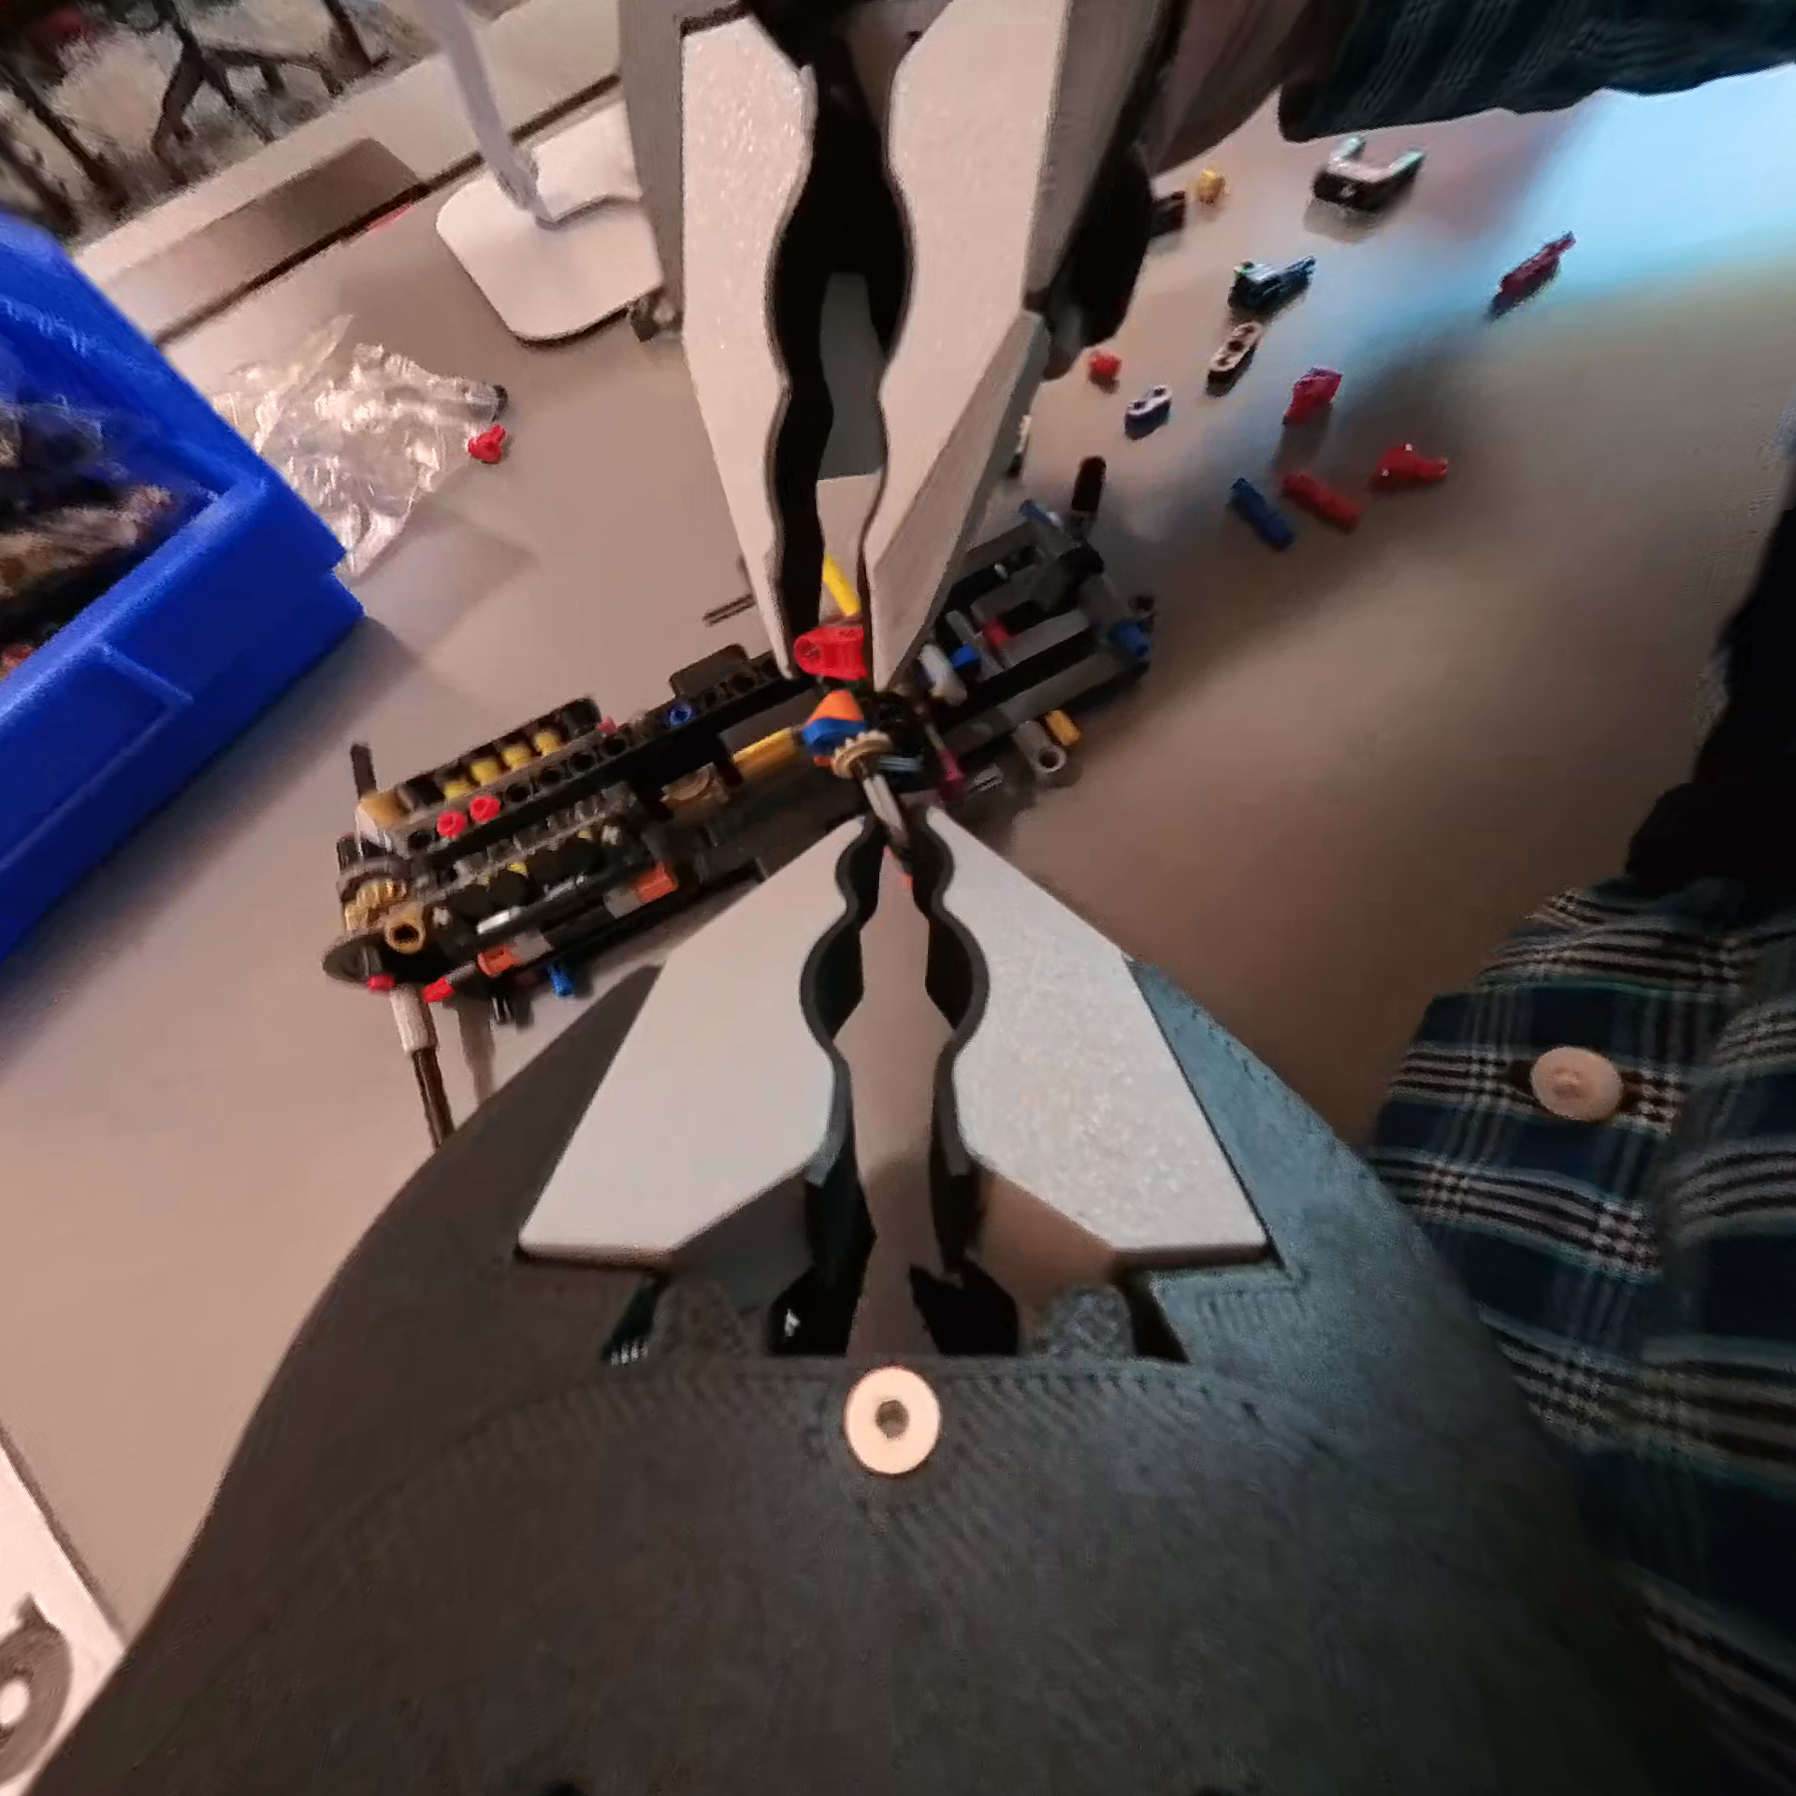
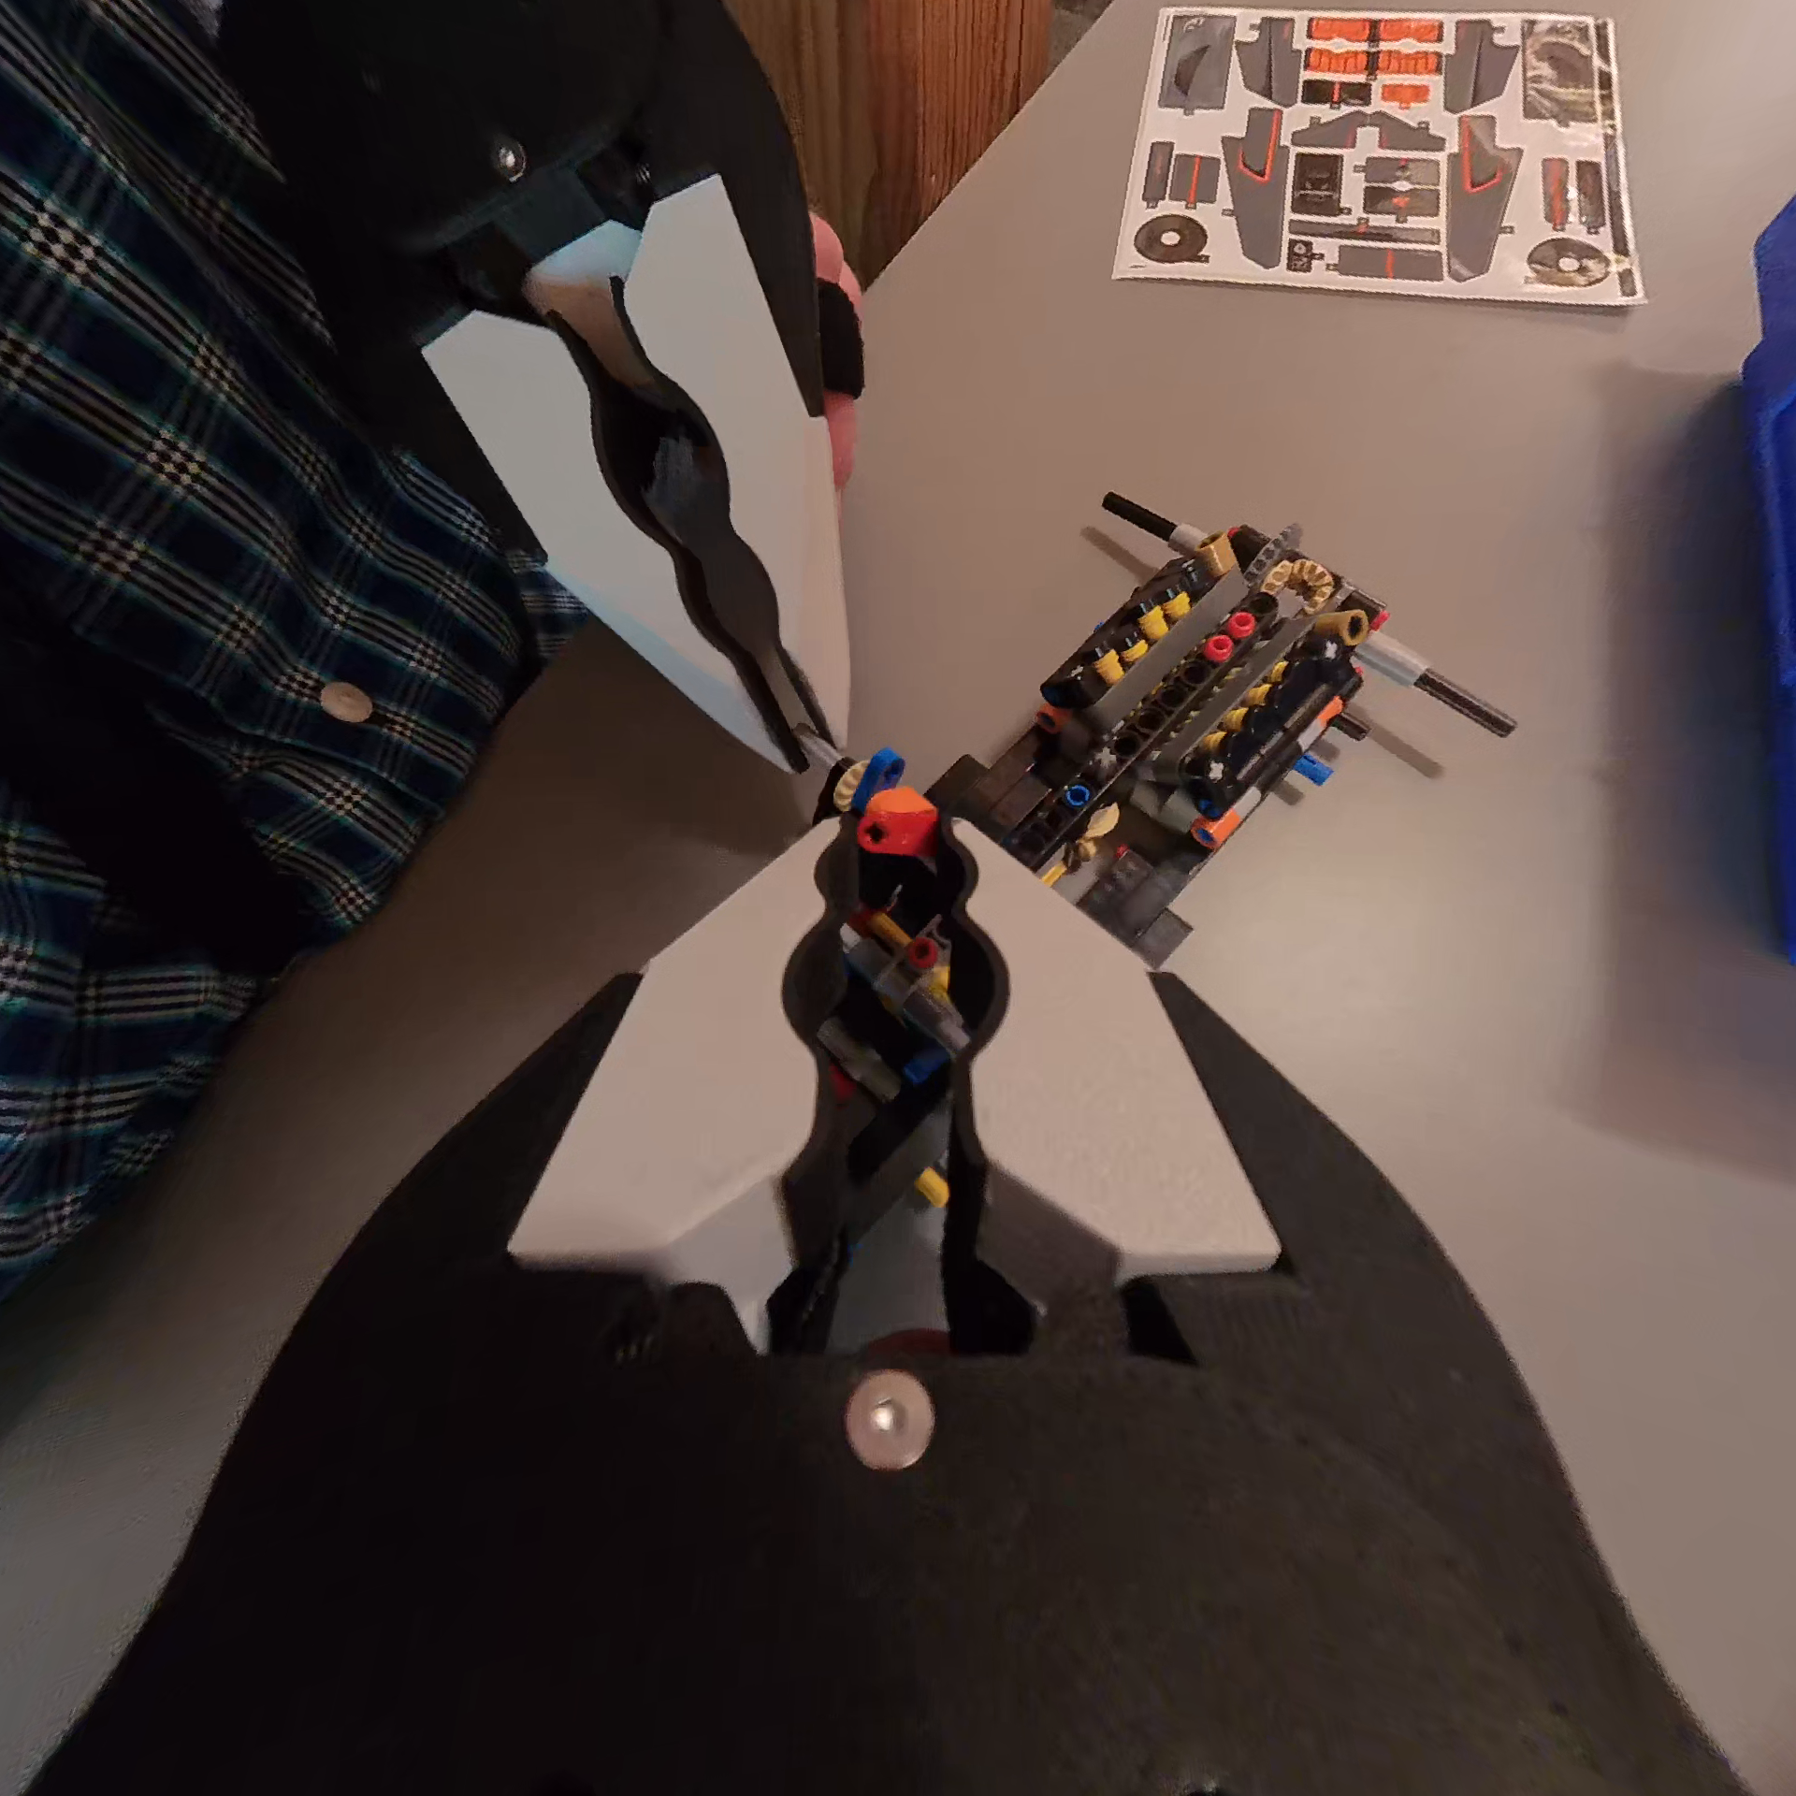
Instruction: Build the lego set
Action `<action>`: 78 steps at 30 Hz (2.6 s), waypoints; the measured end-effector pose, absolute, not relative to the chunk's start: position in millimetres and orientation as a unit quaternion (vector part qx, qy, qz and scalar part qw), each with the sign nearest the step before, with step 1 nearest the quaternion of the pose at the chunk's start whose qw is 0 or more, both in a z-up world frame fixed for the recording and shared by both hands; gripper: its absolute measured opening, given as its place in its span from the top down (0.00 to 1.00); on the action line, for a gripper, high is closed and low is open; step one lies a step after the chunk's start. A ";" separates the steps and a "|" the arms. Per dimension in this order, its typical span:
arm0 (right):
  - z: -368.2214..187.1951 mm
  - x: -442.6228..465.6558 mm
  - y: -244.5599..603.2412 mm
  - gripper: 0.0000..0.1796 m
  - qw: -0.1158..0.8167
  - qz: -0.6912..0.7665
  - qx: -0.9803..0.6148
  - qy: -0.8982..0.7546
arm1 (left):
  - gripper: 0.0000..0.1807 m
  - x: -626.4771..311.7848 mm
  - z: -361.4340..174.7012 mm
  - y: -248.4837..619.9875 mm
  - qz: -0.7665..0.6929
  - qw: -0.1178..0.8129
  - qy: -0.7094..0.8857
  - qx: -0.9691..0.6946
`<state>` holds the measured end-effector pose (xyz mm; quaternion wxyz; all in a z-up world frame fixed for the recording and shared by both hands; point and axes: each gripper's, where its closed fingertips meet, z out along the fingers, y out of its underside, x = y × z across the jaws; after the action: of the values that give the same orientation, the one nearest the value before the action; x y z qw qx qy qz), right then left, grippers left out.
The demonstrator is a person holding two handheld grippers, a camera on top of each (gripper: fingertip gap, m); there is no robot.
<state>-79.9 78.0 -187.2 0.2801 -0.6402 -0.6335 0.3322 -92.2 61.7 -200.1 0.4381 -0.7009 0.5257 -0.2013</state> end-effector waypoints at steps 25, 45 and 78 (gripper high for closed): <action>-193.1 -73.9 84.8 0.93 0.295 0.306 -0.655 -0.625 | 0.98 -96.0 -201.6 65.6 -0.245 0.400 0.480 -0.741; -188.8 -73.8 89.2 0.93 0.309 0.301 -0.658 -0.617 | 0.98 -97.9 -213.6 67.8 -0.244 0.358 0.436 -0.788; -200.9 -79.2 70.3 0.93 0.230 0.283 -0.660 -0.656 | 0.90 -104.2 -198.7 56.6 -0.318 0.409 0.459 -0.722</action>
<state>-79.2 70.3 -200.9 0.2297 -0.6603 -0.6564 0.2833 -104.2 56.6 -198.7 0.4086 -0.7216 0.4594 -0.3182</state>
